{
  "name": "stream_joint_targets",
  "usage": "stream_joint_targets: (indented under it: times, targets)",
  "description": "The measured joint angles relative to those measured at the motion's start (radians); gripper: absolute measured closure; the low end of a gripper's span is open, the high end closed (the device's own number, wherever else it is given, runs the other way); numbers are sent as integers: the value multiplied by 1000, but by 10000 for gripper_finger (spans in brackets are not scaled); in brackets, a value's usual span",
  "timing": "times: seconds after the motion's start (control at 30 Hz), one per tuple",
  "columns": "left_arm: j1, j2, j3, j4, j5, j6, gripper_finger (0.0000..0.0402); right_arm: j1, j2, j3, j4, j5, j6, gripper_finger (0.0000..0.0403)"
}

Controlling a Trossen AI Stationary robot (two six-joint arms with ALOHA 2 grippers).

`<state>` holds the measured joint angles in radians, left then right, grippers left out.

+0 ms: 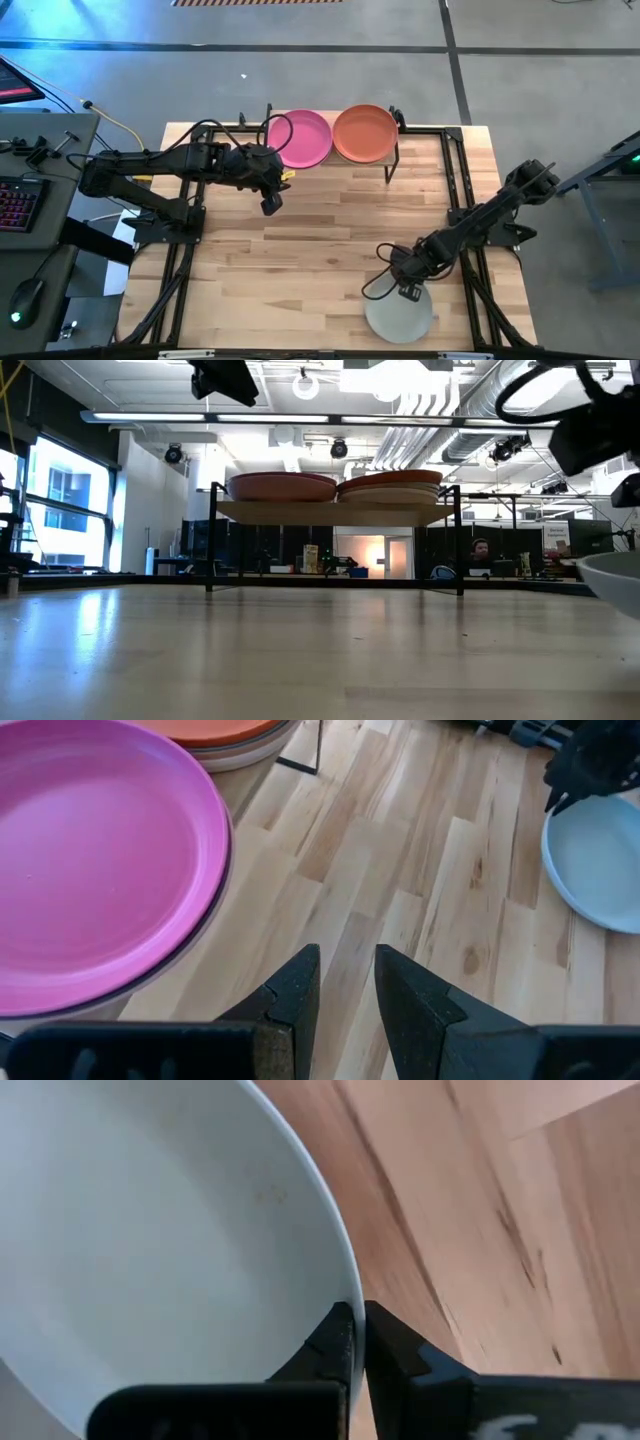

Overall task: Place and stack plates onto a shelf
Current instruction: Stack the white plate on top of the pink plate on the shelf

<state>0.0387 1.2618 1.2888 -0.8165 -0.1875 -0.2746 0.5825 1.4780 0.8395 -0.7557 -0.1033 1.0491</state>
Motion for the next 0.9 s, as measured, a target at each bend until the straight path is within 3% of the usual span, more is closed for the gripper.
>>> stream_joint_targets:
  times: [0.37, 0.9]
  targets:
    - [0, 0, 0, 2, 1, 76, 312, -66, 0, 94, -74, 103, 78, 403]
    - [6, 0, 0, -24, 28, 47, 310, -146, 0, 172, -74, 218, 98, 403]
